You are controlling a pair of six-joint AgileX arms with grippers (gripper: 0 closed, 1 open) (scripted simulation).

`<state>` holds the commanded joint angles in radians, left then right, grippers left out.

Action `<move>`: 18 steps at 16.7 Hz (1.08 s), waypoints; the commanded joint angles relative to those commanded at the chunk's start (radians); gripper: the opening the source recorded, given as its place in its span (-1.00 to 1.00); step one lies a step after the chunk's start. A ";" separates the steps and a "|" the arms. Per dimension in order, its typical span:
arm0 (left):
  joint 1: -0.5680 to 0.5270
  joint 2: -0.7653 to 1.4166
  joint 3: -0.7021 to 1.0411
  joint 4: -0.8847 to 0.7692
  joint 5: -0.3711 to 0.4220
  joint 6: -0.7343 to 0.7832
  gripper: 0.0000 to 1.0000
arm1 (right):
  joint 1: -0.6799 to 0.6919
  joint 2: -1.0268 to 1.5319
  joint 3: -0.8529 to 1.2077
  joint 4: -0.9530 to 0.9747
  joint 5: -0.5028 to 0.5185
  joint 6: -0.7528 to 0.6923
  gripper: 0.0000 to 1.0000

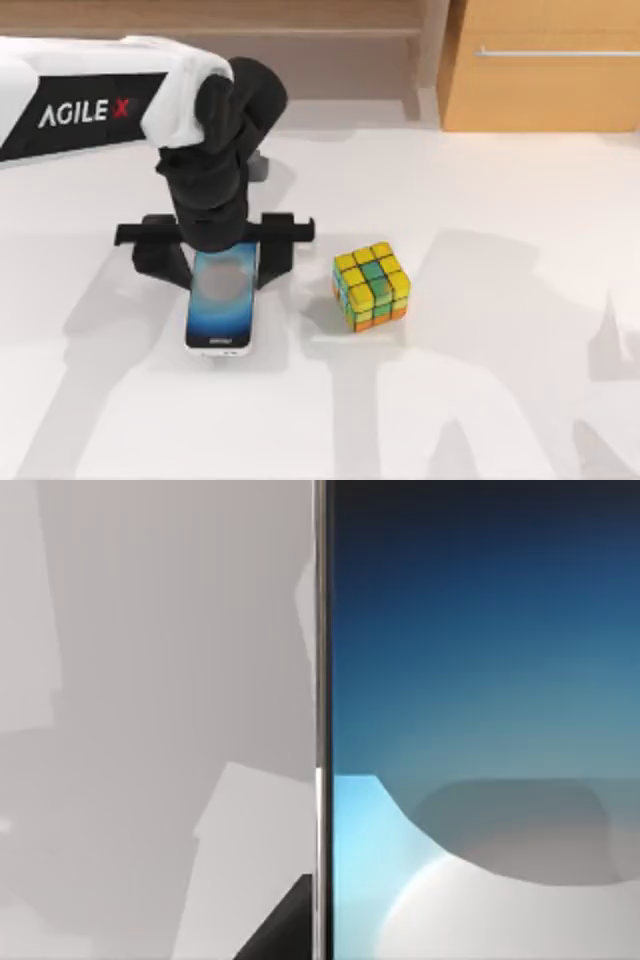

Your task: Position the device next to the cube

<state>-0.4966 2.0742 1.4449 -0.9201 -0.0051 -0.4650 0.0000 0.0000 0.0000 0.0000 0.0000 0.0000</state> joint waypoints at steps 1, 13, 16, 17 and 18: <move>0.000 0.000 0.000 0.000 0.000 0.000 -1.00 | 0.000 0.000 0.000 0.000 0.000 0.000 1.00; 0.000 0.000 0.000 0.000 0.000 0.000 0.51 | 0.000 0.000 0.000 0.000 0.000 0.000 1.00; 0.000 0.000 0.000 0.000 0.000 0.000 0.96 | 0.000 0.000 0.000 0.000 0.000 0.000 1.00; 0.000 0.000 0.000 0.000 0.000 0.000 1.00 | 0.000 0.000 0.000 0.000 0.000 0.000 1.00; 0.000 0.000 0.000 0.000 0.000 0.000 1.00 | 0.000 0.000 0.000 0.000 0.000 0.000 1.00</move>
<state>-0.4966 2.0742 1.4449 -0.9201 -0.0051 -0.4650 0.0000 0.0000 0.0000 0.0000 0.0000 0.0000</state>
